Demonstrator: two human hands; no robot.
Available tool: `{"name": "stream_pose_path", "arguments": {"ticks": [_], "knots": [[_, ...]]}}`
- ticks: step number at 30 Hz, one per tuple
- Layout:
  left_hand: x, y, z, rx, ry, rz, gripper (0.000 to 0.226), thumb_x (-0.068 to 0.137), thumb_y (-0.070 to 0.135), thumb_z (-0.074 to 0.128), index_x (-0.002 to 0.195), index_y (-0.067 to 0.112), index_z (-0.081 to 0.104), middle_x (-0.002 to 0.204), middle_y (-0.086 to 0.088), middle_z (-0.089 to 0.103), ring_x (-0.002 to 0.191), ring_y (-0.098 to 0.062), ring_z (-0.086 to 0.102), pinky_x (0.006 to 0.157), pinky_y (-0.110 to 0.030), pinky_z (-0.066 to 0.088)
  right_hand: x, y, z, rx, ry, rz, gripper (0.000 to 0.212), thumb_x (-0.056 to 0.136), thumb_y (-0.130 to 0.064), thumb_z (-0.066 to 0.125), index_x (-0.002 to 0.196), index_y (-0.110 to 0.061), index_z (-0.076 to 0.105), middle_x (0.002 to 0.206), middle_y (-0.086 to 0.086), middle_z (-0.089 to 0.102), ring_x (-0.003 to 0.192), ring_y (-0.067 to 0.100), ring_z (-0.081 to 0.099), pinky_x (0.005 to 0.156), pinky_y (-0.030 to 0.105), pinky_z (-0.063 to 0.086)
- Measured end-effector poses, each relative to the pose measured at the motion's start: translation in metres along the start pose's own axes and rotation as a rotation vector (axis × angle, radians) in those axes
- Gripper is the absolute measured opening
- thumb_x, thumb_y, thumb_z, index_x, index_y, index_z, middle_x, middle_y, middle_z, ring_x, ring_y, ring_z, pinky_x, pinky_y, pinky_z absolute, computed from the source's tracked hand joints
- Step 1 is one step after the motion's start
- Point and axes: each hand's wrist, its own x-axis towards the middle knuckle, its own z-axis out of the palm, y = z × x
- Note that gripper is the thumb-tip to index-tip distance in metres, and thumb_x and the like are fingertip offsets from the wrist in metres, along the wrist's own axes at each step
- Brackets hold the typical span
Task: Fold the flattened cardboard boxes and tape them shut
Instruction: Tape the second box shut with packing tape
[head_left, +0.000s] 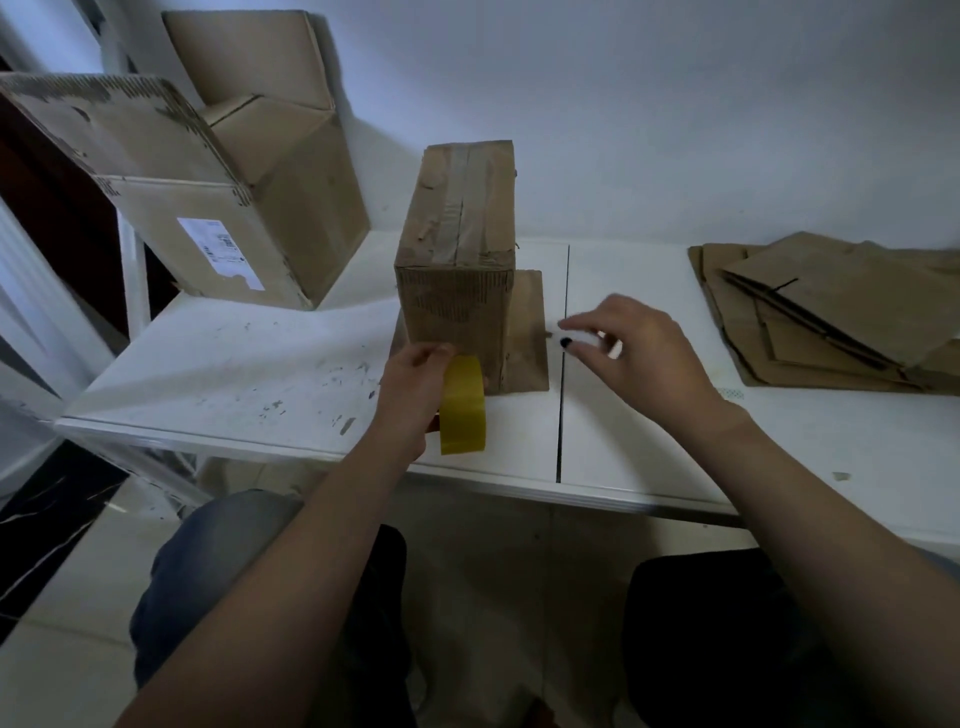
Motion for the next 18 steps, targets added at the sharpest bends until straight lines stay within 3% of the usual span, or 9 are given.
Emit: {"name": "stream_pose_path", "arguments": {"ticks": [5, 9, 14, 18], "knots": [[0.002, -0.002, -0.003, -0.005, 0.001, -0.008, 0.017, 0.100, 0.042, 0.054, 0.113, 0.034, 0.060, 0.124, -0.002, 0.057, 0.109, -0.029, 0.058, 0.089, -0.050, 0.054, 0.038, -0.064, 0.002, -0.133, 0.011, -0.282, 0.022, 0.090, -0.028, 0.073, 0.110, -0.019, 0.075, 0.095, -0.004, 0.068, 0.087, 0.014, 0.051, 0.078, 0.032, 0.045], [0.004, -0.002, -0.007, -0.030, -0.008, 0.011, 0.012, 0.101, 0.036, 0.056, 0.090, 0.037, 0.061, 0.105, 0.001, 0.063, 0.096, -0.022, 0.063, 0.074, -0.037, 0.055, 0.061, -0.077, 0.023, -0.245, -0.024, -0.479, 0.018, 0.087, -0.026, 0.076, 0.105, -0.021, 0.078, 0.097, -0.004, 0.070, 0.093, 0.022, 0.054, 0.072, 0.028, 0.039], [0.009, -0.004, -0.011, -0.019, -0.020, 0.043, 0.017, 0.100, 0.035, 0.056, 0.085, 0.036, 0.062, 0.099, 0.006, 0.063, 0.094, -0.020, 0.064, 0.083, -0.042, 0.057, 0.073, -0.075, 0.031, -0.356, 0.010, -0.591, 0.019, 0.083, -0.028, 0.080, 0.100, -0.023, 0.080, 0.089, -0.002, 0.071, 0.089, 0.029, 0.057, 0.073, 0.035, 0.038], [0.011, -0.008, -0.014, 0.043, -0.034, 0.040, 0.015, 0.099, 0.039, 0.055, 0.086, 0.037, 0.062, 0.102, 0.001, 0.066, 0.098, -0.024, 0.065, 0.092, -0.051, 0.055, 0.073, -0.073, 0.040, -0.399, 0.022, -0.598, 0.018, 0.082, -0.030, 0.080, 0.099, -0.026, 0.080, 0.087, -0.004, 0.069, 0.093, 0.024, 0.048, 0.078, 0.031, 0.025]]}}
